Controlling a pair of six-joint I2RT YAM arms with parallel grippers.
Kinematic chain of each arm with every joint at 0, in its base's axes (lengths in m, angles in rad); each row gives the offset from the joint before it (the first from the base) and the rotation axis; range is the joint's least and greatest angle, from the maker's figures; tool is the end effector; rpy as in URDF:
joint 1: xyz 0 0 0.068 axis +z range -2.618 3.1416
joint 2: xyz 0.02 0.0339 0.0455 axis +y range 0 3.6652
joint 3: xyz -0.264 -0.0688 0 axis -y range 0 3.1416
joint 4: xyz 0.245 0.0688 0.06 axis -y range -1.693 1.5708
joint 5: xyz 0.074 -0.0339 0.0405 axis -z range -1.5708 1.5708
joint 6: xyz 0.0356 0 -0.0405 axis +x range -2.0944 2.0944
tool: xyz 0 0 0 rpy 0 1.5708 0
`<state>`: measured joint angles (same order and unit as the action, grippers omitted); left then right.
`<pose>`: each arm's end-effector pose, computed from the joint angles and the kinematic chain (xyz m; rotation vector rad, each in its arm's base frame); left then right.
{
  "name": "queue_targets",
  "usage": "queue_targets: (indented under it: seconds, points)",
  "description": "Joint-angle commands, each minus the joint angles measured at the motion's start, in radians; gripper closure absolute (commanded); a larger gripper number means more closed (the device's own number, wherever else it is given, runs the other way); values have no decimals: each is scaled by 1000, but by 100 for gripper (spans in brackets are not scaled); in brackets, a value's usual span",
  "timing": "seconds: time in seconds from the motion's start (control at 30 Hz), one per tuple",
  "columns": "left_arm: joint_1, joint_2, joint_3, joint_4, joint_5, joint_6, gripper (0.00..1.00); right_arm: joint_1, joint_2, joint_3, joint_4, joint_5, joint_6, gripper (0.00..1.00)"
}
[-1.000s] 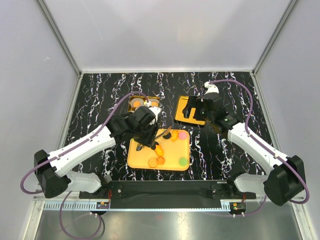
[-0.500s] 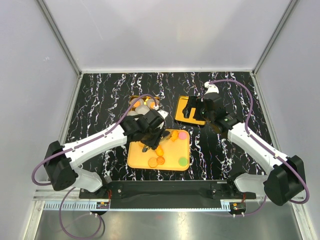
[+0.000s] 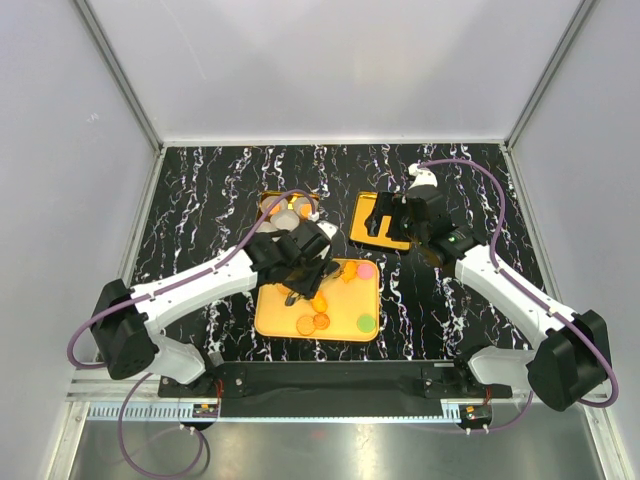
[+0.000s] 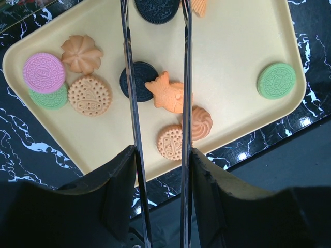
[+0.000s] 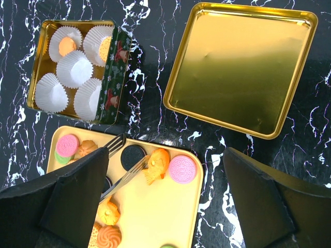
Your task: Pack the cookies
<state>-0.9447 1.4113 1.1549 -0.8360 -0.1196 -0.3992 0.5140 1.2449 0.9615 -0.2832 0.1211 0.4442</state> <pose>0.1679 -0.2249 0.2730 0.6844 2.5919 -0.2813 0.2457 0.1338 0.2940 -0.0035 2.1639 0.4310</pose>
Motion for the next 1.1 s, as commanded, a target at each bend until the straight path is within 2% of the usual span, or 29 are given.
queue_targets:
  seconds: [0.0, 0.67, 1.07]
  points:
    - [-5, 6, -6, 37, -12, 10, 53, 1, 2, 37, 19, 18, -13, 0]
    - [-5, -52, -38, 18, -8, -6, 52, 1, -7, 37, 15, 20, -12, 0]
    - [-5, -12, 0, 26, 11, 6, 52, 0, -2, 40, 13, 22, -15, 0]
